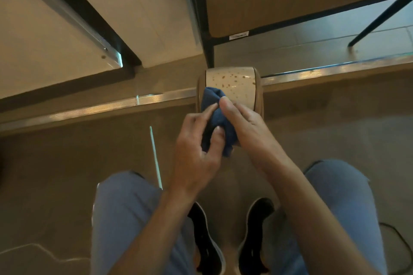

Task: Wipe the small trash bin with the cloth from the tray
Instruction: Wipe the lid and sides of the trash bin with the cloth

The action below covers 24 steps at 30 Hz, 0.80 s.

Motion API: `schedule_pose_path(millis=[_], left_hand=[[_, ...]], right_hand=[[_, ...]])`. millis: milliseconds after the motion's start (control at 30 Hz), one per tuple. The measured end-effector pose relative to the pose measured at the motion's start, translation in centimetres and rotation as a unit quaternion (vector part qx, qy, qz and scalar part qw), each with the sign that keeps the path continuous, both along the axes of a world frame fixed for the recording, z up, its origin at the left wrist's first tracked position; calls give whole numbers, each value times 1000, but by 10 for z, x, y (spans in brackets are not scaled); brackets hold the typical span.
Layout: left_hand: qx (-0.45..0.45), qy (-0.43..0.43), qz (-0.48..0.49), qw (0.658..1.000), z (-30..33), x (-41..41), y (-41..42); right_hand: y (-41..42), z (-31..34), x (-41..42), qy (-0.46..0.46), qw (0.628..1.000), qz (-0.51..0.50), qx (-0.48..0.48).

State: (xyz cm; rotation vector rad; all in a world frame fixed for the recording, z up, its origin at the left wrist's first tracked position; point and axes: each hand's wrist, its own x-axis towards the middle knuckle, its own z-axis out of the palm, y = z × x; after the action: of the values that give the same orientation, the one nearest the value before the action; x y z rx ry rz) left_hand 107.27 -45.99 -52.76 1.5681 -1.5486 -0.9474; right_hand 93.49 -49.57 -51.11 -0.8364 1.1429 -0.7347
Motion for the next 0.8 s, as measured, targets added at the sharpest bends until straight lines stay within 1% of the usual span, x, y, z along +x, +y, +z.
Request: schedule_pose_path(millis=[67,200,267,333,400,467,500,567,633,700,800], left_hand=[[0,31,-18,999,-21,1,-5],[17,90,-28,995,-64,1,-9],[31,118,-8,992,-85,2,-7],[22,142,34,989,-99,3,0],[-17,120,64,991,-109,3,7],[-56,73,64,994,-114,3,12],[-62,60,58,995,-117,4,13],[-57,49,32,997,-124,3,13],[-49,60,8,997,-132,0,10],[-31,88,11,996,-138,-3,7],[-22,68,35,997,-142,-8,7]], right_hand=[[-5,-23,-6,0,999,29,-21],[-16,-68,-18,39,997,49,-55],[-18,-84,-25,41,995,65,-57],[-19,-94,-31,34,995,76,-50],[-19,-98,-33,28,997,72,-26],[-20,-99,-33,20,997,74,0],[-22,-98,-32,17,997,80,12],[-27,-96,-30,12,994,104,23],[-32,-97,-26,17,991,133,9],[-35,-99,-21,30,989,142,-5],[-36,-100,-14,71,990,121,-22]])
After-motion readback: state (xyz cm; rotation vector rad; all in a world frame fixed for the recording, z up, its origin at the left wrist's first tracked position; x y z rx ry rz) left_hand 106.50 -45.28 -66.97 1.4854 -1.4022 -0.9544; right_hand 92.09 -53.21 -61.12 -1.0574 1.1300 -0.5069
